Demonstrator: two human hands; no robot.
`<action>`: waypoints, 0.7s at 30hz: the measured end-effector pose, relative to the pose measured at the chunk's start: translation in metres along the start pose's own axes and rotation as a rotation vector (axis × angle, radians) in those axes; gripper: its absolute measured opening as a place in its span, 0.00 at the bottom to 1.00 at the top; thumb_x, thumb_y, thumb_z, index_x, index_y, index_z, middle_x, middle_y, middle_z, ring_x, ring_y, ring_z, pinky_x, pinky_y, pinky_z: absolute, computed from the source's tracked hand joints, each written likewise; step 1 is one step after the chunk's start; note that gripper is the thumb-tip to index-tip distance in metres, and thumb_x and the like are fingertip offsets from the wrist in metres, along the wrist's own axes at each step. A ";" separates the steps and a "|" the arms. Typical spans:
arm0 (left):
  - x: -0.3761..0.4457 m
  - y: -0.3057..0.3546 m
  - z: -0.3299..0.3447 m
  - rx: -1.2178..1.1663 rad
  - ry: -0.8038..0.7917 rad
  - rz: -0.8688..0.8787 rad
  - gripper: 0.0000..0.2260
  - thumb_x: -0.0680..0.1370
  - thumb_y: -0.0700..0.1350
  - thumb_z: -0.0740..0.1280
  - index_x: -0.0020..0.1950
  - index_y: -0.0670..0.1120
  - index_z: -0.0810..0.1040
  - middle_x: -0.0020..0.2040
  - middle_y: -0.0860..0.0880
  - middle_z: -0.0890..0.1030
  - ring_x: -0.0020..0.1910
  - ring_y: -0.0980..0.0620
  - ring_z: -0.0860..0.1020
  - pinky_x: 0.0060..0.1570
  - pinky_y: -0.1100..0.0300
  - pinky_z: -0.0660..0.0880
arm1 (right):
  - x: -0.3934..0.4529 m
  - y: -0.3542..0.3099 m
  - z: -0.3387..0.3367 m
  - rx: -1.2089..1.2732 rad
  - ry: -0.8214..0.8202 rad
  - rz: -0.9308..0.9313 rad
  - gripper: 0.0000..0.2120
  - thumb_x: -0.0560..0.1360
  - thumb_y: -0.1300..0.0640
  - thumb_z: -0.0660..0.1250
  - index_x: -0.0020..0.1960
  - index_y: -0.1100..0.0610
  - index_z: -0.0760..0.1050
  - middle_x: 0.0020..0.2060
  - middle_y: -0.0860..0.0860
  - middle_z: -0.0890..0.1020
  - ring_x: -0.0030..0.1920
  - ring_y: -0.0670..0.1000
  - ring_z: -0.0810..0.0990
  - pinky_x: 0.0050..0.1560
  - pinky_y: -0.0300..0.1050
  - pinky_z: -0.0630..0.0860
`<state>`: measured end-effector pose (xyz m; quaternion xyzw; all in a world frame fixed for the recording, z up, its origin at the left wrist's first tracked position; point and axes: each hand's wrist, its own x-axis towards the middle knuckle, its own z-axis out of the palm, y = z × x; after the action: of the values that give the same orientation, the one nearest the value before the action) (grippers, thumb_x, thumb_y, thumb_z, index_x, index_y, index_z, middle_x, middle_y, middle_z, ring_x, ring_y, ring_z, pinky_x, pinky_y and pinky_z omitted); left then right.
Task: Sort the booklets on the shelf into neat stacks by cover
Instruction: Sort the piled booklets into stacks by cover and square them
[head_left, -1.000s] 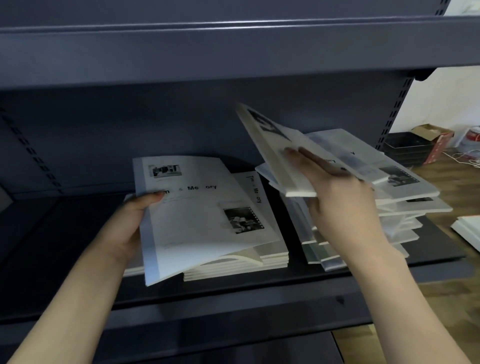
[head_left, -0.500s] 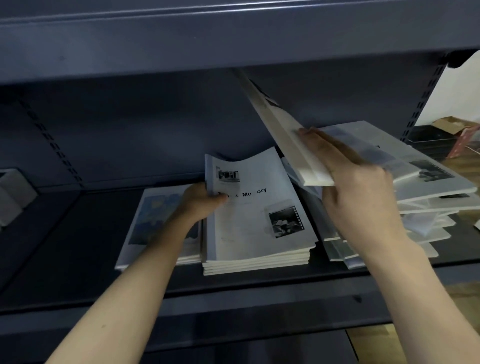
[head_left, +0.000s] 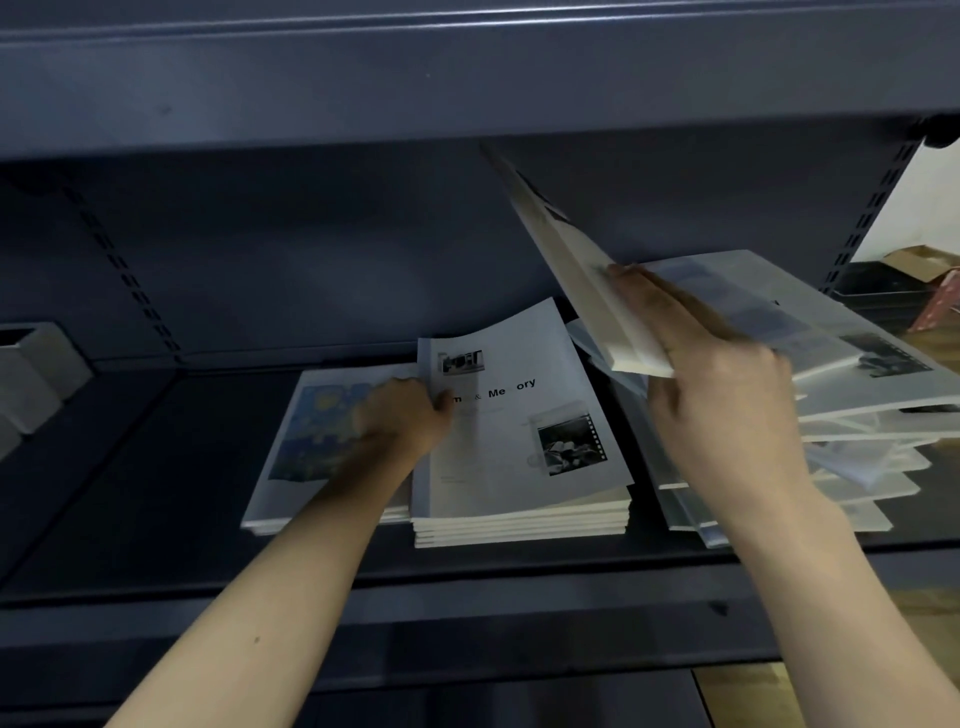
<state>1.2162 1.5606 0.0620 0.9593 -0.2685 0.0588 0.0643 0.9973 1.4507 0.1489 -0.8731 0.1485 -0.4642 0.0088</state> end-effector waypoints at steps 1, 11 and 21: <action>0.000 0.000 0.000 -0.002 0.006 -0.004 0.25 0.79 0.59 0.52 0.47 0.40 0.78 0.46 0.42 0.80 0.45 0.44 0.79 0.38 0.58 0.72 | 0.000 0.000 0.001 -0.001 -0.001 0.002 0.37 0.59 0.72 0.57 0.67 0.54 0.72 0.61 0.52 0.78 0.51 0.58 0.82 0.39 0.47 0.78; 0.002 0.008 0.005 -0.045 0.078 -0.021 0.20 0.80 0.55 0.54 0.53 0.41 0.76 0.49 0.41 0.80 0.48 0.42 0.79 0.40 0.55 0.73 | -0.005 -0.005 0.006 0.040 -0.002 0.013 0.38 0.58 0.79 0.63 0.66 0.56 0.74 0.61 0.53 0.78 0.57 0.57 0.80 0.44 0.53 0.81; 0.003 -0.017 -0.018 -0.367 0.071 -0.144 0.11 0.80 0.40 0.57 0.52 0.36 0.77 0.50 0.36 0.79 0.52 0.37 0.77 0.45 0.54 0.70 | -0.020 -0.060 0.053 0.018 0.052 -0.171 0.22 0.73 0.67 0.53 0.58 0.57 0.80 0.56 0.54 0.81 0.55 0.55 0.81 0.51 0.49 0.78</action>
<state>1.2259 1.5767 0.0790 0.9456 -0.2031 0.0380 0.2513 1.0444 1.5068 0.1117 -0.8701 0.0694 -0.4872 -0.0271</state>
